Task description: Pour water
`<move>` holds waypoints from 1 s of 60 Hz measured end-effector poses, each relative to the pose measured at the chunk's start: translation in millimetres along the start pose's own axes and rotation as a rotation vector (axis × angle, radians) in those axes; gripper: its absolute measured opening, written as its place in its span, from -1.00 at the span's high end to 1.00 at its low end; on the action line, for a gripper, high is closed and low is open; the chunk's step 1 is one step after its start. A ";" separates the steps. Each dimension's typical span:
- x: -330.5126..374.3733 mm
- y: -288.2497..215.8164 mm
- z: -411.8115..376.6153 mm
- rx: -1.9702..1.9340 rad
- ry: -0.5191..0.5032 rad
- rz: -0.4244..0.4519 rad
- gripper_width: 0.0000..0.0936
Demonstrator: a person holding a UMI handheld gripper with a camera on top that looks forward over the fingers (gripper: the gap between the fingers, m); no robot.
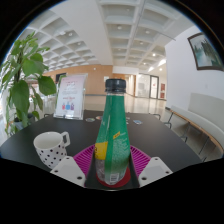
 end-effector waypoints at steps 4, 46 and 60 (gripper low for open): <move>3.1 9.9 1.0 -0.004 0.014 -0.072 -0.39; 247.7 -70.5 -59.0 -0.061 0.093 -0.093 -0.83; 285.3 -68.7 -71.1 -0.054 0.084 -0.091 -0.83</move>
Point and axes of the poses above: the point between the fingertips, and its own axes, seen from behind it with the camera up: z to the right, y down, x backward, against the way the camera looks, the point moved 4 cm from there along x, backward, against the way the camera looks, and after that the axes turned 9 degrees about -y, right-handed, at the moved point
